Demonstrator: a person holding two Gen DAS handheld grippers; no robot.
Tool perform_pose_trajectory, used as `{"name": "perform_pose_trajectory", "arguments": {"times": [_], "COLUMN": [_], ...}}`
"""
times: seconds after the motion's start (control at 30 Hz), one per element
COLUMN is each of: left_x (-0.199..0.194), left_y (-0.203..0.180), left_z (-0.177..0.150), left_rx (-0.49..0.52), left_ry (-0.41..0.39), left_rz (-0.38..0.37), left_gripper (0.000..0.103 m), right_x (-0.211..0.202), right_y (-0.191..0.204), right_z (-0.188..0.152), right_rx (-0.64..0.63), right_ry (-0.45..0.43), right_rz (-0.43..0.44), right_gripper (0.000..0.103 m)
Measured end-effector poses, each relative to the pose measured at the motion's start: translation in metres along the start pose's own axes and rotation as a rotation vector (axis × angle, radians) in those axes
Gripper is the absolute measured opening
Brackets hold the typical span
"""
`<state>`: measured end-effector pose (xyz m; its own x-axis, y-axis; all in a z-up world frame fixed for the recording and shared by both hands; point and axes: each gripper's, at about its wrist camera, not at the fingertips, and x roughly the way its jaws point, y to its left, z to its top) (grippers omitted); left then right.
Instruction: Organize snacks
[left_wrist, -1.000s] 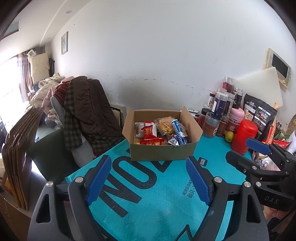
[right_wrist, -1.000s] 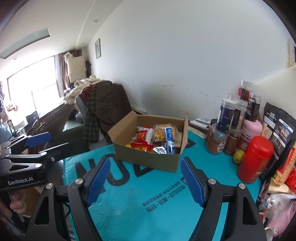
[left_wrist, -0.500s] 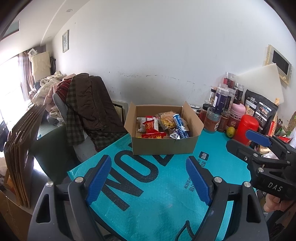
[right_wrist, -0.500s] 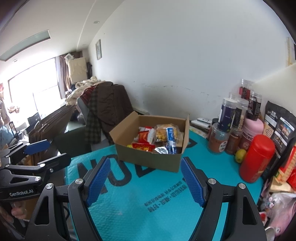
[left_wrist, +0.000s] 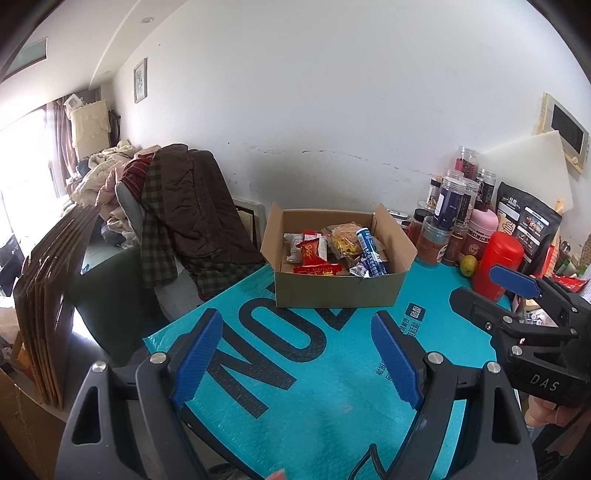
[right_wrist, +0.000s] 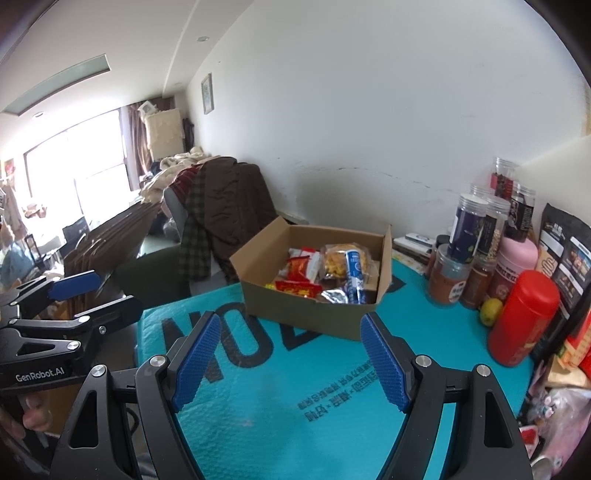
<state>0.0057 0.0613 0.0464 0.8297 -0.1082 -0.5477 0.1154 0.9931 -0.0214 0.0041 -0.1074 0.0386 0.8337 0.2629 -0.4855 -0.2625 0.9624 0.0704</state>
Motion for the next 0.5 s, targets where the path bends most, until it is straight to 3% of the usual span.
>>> {"name": "perform_pose_trajectory", "arguments": {"times": [0.5], "left_x": [0.0011], "left_y": [0.0053], "left_z": [-0.0023], "left_rx": [0.002], "left_ry": [-0.011], "left_rz": [0.056], "left_gripper": [0.083], "right_x": [0.0011], "right_y": [0.0018], "right_z": [0.0001], "right_rx": [-0.004], "right_ry": [0.005], "right_rz": [-0.002], "right_gripper": [0.079]}}
